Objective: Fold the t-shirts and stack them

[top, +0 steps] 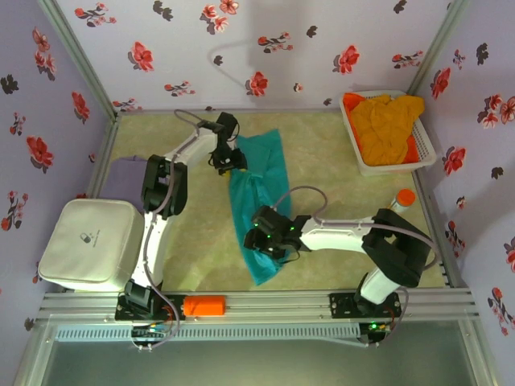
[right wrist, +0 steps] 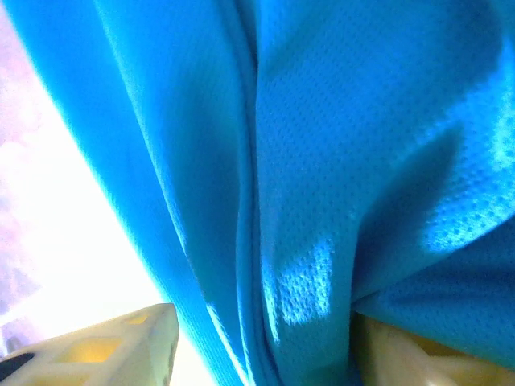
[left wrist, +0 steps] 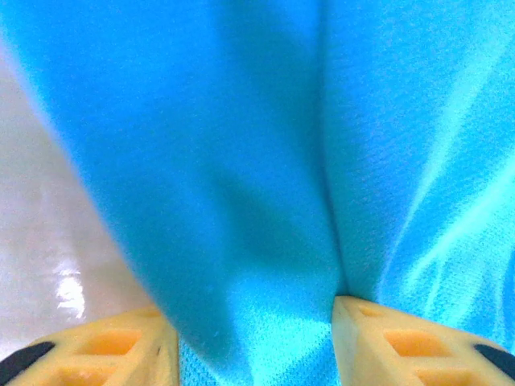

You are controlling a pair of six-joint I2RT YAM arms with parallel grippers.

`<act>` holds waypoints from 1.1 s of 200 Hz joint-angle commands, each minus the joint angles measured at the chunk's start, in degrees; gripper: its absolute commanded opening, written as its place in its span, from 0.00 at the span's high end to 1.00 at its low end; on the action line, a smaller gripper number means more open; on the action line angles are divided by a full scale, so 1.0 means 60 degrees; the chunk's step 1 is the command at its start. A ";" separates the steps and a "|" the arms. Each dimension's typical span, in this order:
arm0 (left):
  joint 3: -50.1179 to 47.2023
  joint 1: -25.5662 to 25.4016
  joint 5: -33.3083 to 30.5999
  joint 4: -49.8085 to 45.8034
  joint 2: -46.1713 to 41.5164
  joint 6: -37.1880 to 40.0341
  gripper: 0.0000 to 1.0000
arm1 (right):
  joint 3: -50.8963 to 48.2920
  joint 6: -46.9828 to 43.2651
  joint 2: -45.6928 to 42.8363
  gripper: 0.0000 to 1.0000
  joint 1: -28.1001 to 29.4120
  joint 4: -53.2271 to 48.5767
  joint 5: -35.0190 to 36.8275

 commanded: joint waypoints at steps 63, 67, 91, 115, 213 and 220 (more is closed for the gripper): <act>-0.1560 0.0129 -0.0027 0.1759 -0.1955 0.0657 0.50 | 0.2097 -0.2244 -0.0597 0.31 -0.0123 -0.3705 0.3142; -0.1798 0.0137 -0.0027 0.1927 -0.2191 0.0630 0.50 | 0.2167 -0.2423 -0.0576 0.30 -0.0234 -0.3779 0.3193; -0.2911 0.0152 -0.0027 0.2392 -0.3414 0.0578 0.49 | 0.2530 -0.3440 -0.0481 0.29 -0.1027 -0.3873 0.3305; -0.4237 0.0143 -0.0013 0.2727 -0.4545 0.0425 0.48 | 0.3164 -0.4577 -0.0111 0.29 -0.1865 -0.3795 0.3120; -1.0434 -0.0130 -0.0085 0.5192 -0.8887 -0.0950 0.41 | 0.7575 -0.6805 0.3576 0.30 -0.3742 -0.4648 0.1578; -1.0692 -0.0162 -0.0086 0.5182 -0.9132 -0.0985 0.41 | 0.7755 -0.6839 0.3774 0.30 -0.3835 -0.4629 0.1408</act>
